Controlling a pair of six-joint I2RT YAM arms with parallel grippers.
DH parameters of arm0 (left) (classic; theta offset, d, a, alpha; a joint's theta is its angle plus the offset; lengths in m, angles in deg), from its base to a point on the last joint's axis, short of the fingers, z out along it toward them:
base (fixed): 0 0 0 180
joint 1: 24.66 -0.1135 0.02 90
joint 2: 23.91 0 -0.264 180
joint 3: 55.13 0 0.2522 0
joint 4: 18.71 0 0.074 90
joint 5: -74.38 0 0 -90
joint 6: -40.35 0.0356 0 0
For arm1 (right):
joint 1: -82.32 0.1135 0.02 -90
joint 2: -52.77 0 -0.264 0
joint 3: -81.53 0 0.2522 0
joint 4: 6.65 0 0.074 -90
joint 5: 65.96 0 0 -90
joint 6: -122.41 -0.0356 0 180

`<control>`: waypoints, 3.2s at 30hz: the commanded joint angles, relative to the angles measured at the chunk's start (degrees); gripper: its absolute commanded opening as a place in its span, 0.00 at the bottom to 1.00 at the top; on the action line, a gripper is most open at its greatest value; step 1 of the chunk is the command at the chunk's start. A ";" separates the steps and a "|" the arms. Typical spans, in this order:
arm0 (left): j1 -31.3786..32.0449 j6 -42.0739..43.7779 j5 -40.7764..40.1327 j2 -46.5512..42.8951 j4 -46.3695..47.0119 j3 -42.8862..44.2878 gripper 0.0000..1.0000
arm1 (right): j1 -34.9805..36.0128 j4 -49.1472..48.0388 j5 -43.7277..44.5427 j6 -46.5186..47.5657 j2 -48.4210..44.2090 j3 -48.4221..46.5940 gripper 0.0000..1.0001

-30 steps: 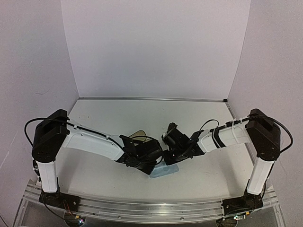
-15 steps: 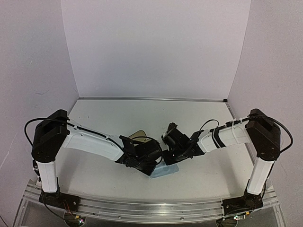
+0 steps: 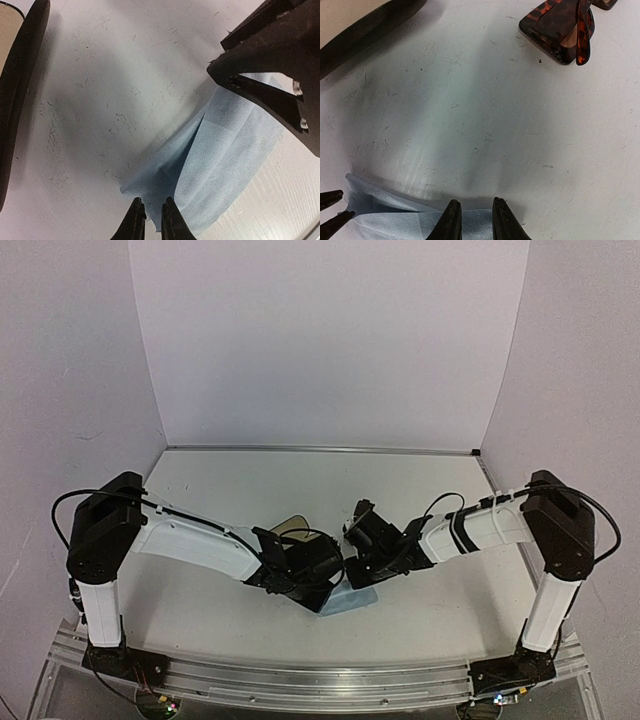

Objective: Organize the sunglasses
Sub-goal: Fold the glasses cleaning cloth at the center of the board.

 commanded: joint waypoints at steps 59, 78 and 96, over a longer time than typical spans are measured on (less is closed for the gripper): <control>3.14 2.99 4.23 -1.81 4.85 -0.49 0.12 | 0.15 0.67 2.19 -0.50 -5.95 0.10 0.23; 4.68 5.78 6.74 -1.17 6.12 -0.09 0.12 | 0.24 0.71 2.19 -1.10 -7.05 0.99 0.24; 5.09 4.68 -3.55 -10.42 9.17 -5.79 0.12 | 0.24 1.95 1.20 -1.51 -7.34 -1.69 0.24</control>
